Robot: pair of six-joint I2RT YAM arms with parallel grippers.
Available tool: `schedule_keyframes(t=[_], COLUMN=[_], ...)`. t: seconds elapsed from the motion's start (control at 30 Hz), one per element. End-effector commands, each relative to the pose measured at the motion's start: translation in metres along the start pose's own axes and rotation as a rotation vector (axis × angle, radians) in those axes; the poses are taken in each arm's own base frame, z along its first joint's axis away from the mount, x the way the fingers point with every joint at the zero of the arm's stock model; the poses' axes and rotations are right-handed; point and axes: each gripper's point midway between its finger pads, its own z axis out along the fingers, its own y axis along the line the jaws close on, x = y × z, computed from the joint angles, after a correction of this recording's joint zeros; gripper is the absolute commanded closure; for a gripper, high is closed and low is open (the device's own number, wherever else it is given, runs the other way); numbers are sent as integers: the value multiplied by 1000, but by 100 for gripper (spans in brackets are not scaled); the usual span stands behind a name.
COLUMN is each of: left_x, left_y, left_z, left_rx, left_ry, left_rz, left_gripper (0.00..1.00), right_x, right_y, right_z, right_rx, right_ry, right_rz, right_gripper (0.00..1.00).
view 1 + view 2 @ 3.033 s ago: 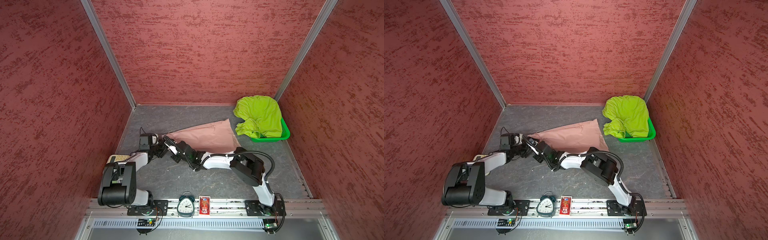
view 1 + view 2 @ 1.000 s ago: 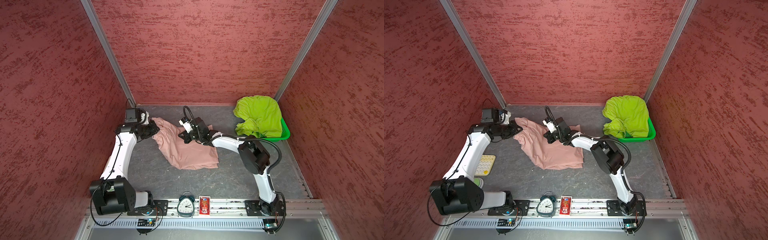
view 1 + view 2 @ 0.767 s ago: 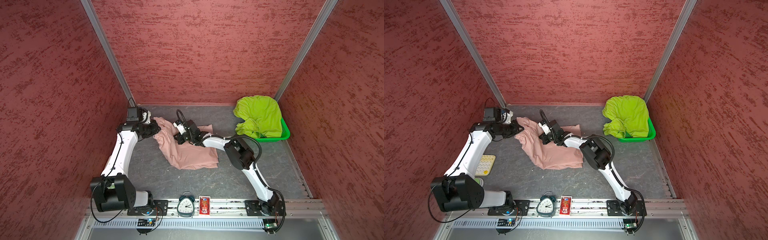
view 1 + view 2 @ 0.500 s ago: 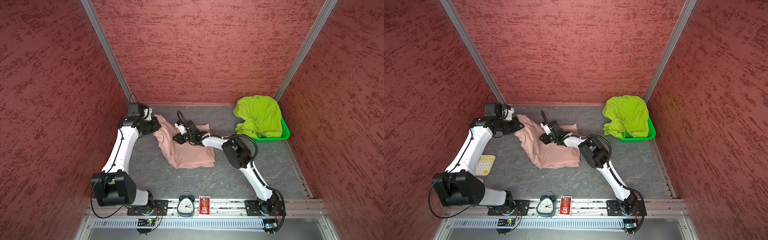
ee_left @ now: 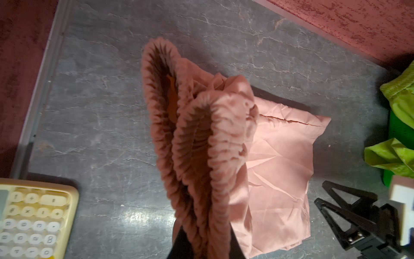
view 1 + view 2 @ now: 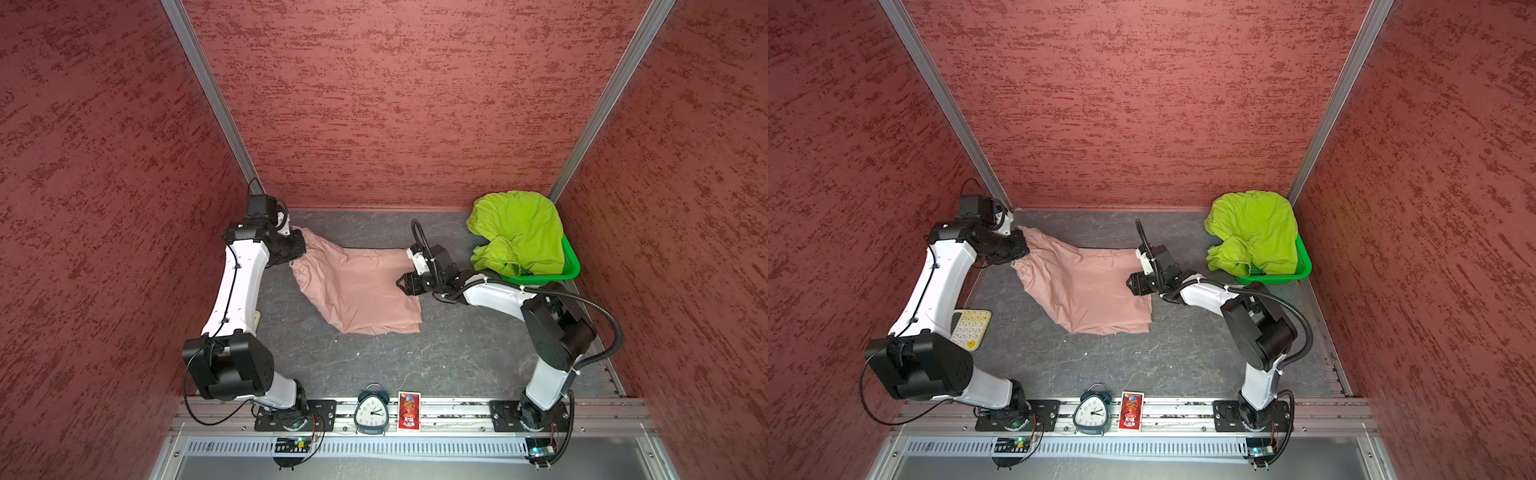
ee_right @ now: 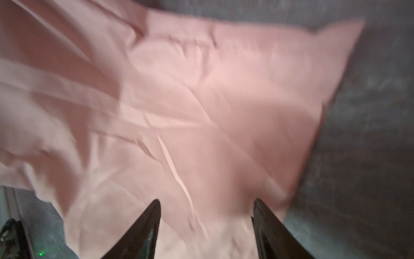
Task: Fold and stack the shorts
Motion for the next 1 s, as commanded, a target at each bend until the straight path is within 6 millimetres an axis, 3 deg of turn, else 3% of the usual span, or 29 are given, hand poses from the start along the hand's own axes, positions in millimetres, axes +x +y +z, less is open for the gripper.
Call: schedule_keyframes(t=[0.0,0.2,0.37,0.57,0.7,0.97], left_x=[-3,-2,10,33,45,73], left_y=[1,-16,-59,-106,-129,-161], left_z=[-9,-4,19,56,71,91], left_rx=[-19,3,70,157,176,210], left_ry=[-3,16,65,162,201,266], left_rz=[37,66,98,122,140,168], left_gripper=[100,100,100,100,100,100], right_x=[13,4,-2,6,15,28], right_y=[-9,-2,1,4,7,8], right_z=[4,10,13,22,31,46], right_rx=[38,20,20,-7,-20,-19], right_ry=[37,21,4,20,36,55], right_rz=[18,15,29,47,42,55], right_gripper=[34,35,35,35,50,58])
